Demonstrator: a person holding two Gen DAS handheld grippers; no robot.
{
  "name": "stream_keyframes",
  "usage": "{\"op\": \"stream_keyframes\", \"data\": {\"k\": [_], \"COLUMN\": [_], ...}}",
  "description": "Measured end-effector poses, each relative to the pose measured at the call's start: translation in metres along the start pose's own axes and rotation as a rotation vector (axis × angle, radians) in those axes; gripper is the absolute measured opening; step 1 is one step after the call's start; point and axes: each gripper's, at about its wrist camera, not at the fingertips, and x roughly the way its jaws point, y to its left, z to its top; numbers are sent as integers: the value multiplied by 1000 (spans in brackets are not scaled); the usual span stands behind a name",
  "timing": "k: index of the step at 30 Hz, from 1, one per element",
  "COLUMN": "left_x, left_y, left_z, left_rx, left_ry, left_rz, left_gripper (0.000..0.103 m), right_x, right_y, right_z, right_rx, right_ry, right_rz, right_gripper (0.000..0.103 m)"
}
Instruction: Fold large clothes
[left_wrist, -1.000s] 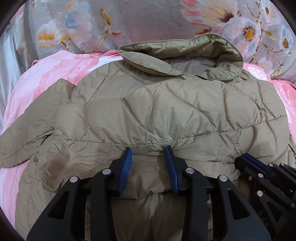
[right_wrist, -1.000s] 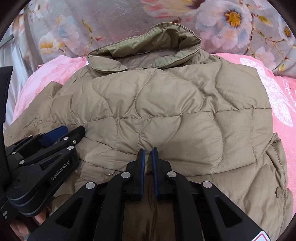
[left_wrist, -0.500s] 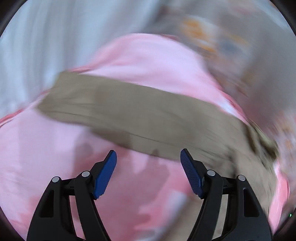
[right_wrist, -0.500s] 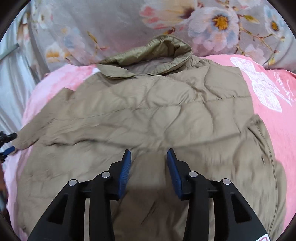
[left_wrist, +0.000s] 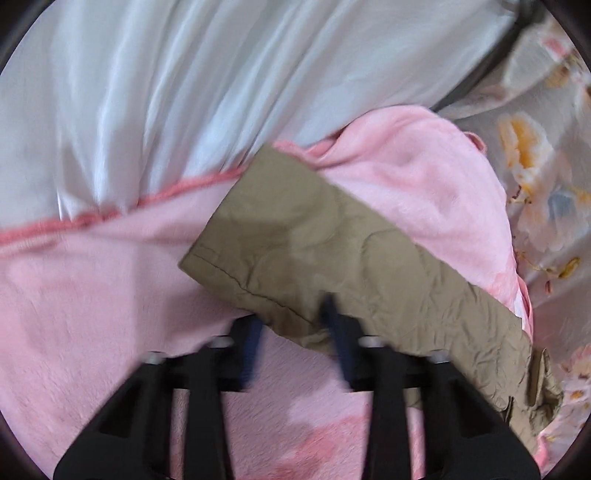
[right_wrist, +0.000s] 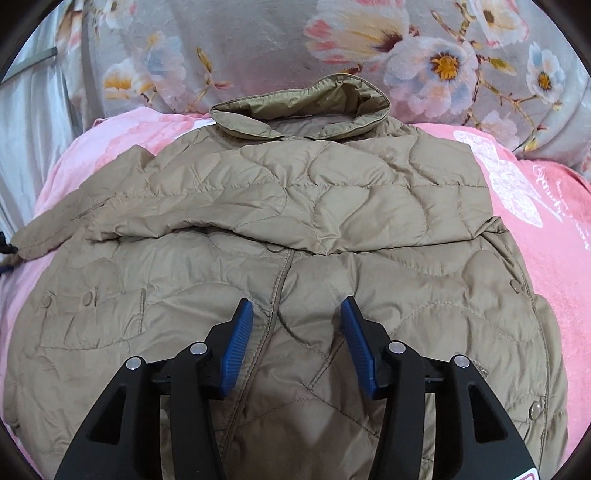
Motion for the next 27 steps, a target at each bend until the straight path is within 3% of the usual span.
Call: {"op": "stream_keyframes", "data": {"k": [3, 7, 10, 14, 23, 27], "left_x": [-20, -61, -101, -141, -198, -194], "left_y": [-14, -60, -114, -187, -341, -379], "left_z": [10, 10, -2, -29, -155, -210], "left_rx": [61, 175, 287, 430, 747, 810], "left_ry": [-66, -174, -239, -250, -198, -135], "left_rz": [2, -37, -119, -243, -487, -527], "left_gripper": [6, 4, 3, 3, 3, 3], "right_x": [0, -1, -4, -21, -71, -84], "right_y": [-1, -2, -4, -12, -54, -80], "right_z": [0, 0, 0, -4, -19, -30], "right_rx": [4, 13, 27, 90, 128, 153], "right_ry": [-3, -7, -14, -27, -65, -57], "right_rz": [-1, -2, -12, 15, -11, -22], "right_gripper": [50, 50, 50, 50, 50, 50]}}
